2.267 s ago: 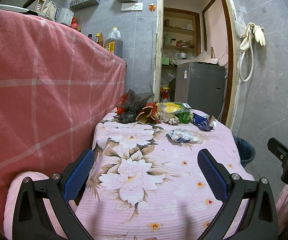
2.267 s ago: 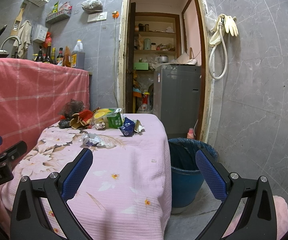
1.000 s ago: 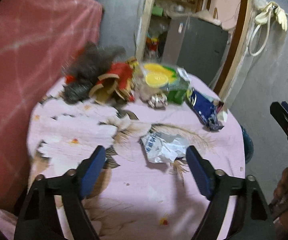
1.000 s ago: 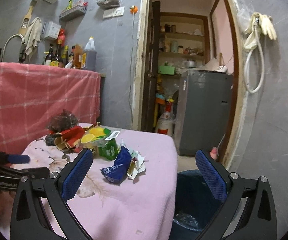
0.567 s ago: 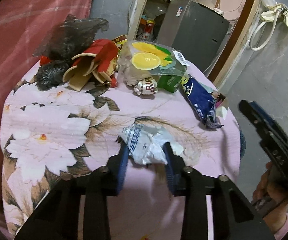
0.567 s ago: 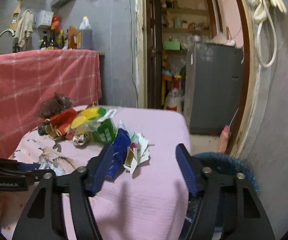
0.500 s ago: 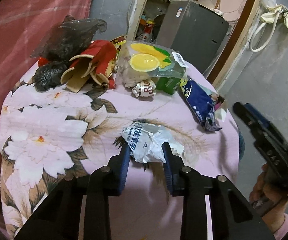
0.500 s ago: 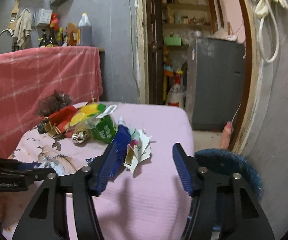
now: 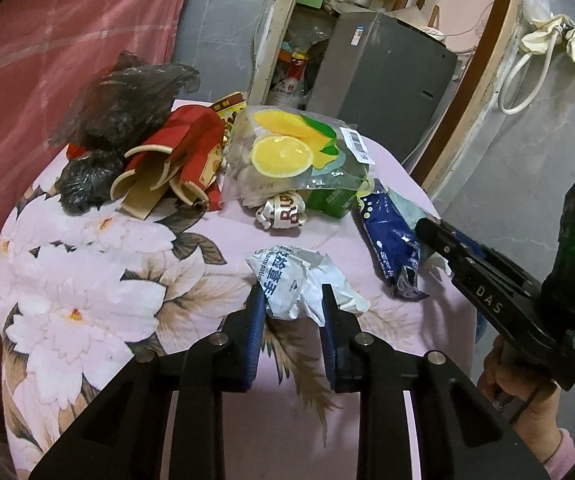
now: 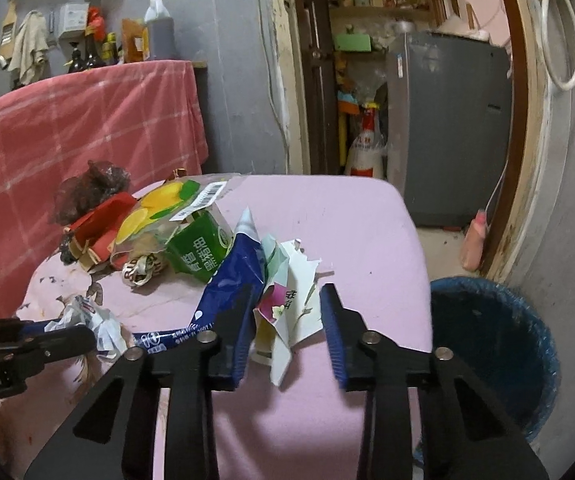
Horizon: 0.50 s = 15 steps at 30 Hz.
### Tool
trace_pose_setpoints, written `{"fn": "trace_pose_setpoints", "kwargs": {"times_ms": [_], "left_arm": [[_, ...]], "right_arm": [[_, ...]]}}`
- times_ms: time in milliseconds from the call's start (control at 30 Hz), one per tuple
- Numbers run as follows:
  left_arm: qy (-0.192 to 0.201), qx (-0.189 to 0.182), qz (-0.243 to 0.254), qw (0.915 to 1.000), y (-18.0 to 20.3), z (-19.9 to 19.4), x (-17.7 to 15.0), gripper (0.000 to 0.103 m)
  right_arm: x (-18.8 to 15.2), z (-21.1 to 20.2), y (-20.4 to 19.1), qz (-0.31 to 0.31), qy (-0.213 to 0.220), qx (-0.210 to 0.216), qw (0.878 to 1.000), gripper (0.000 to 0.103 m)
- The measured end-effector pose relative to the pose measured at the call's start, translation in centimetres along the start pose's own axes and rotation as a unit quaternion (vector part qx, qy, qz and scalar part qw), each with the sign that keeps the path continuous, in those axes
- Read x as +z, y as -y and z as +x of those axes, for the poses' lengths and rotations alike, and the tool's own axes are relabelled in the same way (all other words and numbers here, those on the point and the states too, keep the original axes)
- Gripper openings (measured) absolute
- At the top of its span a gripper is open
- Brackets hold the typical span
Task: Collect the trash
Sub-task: 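Close the left tool on the white wrapper while the right tool grasps the paper scrap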
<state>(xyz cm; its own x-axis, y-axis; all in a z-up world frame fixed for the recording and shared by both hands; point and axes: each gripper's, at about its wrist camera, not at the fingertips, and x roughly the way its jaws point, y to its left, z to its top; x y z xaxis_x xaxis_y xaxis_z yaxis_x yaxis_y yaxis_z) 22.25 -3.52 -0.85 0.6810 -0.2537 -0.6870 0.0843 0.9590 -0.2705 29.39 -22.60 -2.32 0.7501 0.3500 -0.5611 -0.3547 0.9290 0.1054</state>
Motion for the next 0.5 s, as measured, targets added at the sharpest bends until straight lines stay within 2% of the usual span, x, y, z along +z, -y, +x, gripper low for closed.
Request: {"fn": "trace_pose_setpoints", "kwargs": {"times_ms": [67,200,500], "left_arm": [[0.000,0.000,0.000,1.0000,0.1,0.3,0.2,0.021],[0.013,-0.007,0.001,0.9999,0.2,0.1,0.3,0.021],[0.084,-0.005,0.012,0.9964,1.6,-2.1,-0.4,0.021]], "right_arm": [[0.0,0.1,0.2,0.008,-0.005,0.006,1.000,0.012],[-0.2,-0.4,0.6,0.021,-0.001,0.019,1.000,0.009],[-0.4,-3.8,0.4,-0.011,0.063,-0.017,0.998,0.008]]}}
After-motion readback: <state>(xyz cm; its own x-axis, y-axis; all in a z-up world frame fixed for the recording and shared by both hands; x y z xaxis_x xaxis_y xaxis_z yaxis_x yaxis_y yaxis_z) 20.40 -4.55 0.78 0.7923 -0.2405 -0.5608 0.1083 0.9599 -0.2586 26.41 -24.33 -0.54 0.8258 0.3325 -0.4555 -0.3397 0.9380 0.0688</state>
